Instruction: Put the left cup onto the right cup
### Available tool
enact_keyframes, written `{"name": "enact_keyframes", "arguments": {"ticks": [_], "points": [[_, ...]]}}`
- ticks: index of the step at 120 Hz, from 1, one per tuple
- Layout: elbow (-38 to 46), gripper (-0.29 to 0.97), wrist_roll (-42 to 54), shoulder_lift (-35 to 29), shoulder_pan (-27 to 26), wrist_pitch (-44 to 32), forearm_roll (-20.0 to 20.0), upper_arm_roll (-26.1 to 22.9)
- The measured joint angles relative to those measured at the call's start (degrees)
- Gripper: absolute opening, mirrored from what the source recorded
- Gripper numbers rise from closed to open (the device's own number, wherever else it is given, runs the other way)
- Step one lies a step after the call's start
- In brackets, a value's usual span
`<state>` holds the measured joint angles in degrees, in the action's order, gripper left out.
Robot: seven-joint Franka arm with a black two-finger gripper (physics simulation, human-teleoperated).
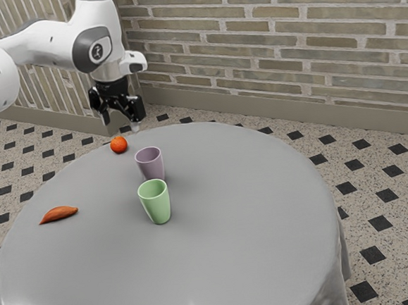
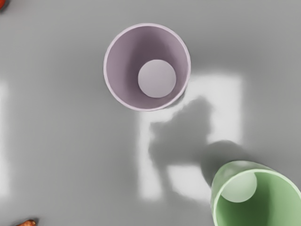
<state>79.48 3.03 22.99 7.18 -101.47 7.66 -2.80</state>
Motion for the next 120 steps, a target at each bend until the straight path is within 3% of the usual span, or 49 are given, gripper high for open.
{"name": "enact_keyframes", "arguments": {"ticks": [78, 120], "points": [[-5.45, 0.68, 1.11, 11.59, 0.21, -6.52, -1.52, -0.61], [-6.81, 0.68, 1.22, 14.11, 0.1, -8.68, -1.75, -2.39]]}}
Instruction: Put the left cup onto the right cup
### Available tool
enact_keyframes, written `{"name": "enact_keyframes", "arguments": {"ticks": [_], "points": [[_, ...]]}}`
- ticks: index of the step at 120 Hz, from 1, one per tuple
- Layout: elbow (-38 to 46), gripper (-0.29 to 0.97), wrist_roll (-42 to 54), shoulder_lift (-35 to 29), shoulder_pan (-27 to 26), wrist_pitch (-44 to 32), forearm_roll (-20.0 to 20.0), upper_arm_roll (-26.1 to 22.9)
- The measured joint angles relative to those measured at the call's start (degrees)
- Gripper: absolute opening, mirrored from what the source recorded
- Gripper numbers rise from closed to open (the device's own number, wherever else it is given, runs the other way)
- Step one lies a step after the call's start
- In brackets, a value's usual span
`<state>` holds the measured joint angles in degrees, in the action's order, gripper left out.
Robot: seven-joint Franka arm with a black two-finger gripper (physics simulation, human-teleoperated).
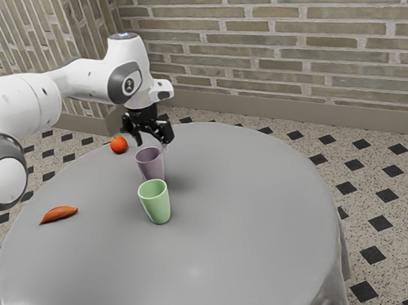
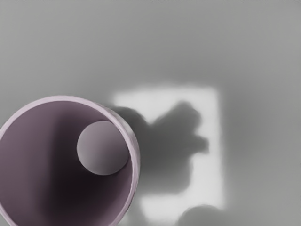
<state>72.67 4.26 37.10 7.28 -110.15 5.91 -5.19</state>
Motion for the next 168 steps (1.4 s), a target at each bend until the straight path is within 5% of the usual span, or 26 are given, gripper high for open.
{"name": "enact_keyframes", "arguments": {"ticks": [129, 168], "points": [[-1.45, 0.68, 0.74, 6.71, 0.2, -7.37, 0.19, 0.73], [-1.37, 0.55, 0.7, 7.75, 0.19, -8.5, -0.14, 0.72]]}}
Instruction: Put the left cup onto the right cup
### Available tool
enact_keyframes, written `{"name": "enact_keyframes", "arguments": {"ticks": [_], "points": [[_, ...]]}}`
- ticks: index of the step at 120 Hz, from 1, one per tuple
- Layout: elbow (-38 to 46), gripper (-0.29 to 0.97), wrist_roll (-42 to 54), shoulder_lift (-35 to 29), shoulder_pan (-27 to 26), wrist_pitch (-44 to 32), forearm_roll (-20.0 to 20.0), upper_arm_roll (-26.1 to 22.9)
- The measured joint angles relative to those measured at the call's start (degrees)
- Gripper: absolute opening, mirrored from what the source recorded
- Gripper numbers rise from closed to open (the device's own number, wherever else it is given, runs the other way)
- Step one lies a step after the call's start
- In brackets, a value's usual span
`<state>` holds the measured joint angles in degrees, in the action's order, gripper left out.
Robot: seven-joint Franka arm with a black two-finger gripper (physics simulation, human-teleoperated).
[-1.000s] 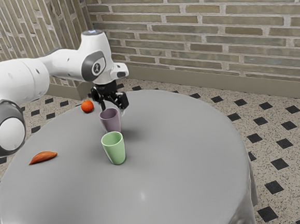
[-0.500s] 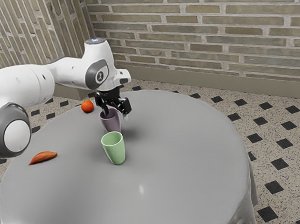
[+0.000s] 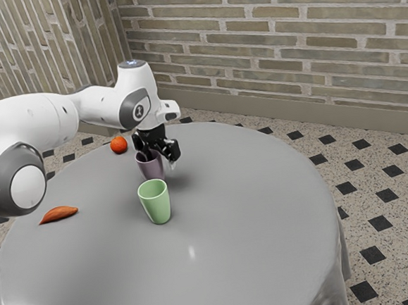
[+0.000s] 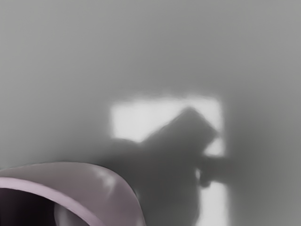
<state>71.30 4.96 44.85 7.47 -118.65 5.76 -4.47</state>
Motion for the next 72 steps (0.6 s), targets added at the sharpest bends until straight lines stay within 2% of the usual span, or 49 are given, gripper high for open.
{"name": "enact_keyframes", "arguments": {"ticks": [53, 72], "points": [[0.03, 0.07, 0.18, -0.03, 0.03, -0.19, 0.02, 0.95], [0.1, -0.04, 0.21, 0.03, 0.05, -0.21, 0.0, 0.98]]}}
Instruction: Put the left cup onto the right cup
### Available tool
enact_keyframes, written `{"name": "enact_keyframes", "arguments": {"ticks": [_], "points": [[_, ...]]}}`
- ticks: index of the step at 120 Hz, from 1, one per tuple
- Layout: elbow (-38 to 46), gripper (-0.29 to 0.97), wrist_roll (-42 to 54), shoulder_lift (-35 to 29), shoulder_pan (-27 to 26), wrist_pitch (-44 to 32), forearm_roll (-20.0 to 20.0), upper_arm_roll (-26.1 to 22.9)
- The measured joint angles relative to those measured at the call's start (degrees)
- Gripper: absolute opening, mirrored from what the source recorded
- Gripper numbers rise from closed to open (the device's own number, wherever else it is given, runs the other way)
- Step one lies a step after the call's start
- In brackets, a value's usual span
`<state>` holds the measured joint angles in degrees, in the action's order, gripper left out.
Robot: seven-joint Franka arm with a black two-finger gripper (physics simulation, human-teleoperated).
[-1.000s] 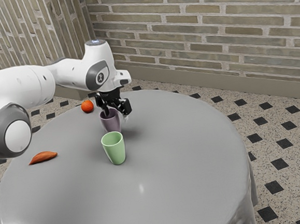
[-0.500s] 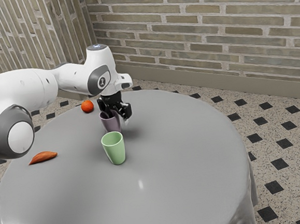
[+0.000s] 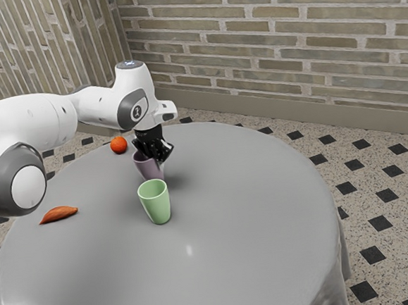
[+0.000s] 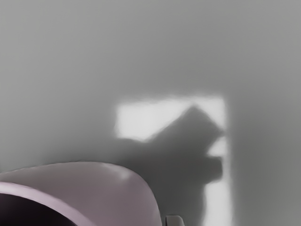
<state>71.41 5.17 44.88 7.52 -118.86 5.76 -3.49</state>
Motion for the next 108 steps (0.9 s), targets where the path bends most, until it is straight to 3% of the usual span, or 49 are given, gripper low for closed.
{"name": "enact_keyframes", "arguments": {"ticks": [57, 108], "points": [[0.89, -0.08, -0.22, -3.75, -0.42, 0.3, 0.14, 0.34], [9.0, -0.1, -2.16, -14.59, -2.88, 1.74, 2.63, -0.16]]}}
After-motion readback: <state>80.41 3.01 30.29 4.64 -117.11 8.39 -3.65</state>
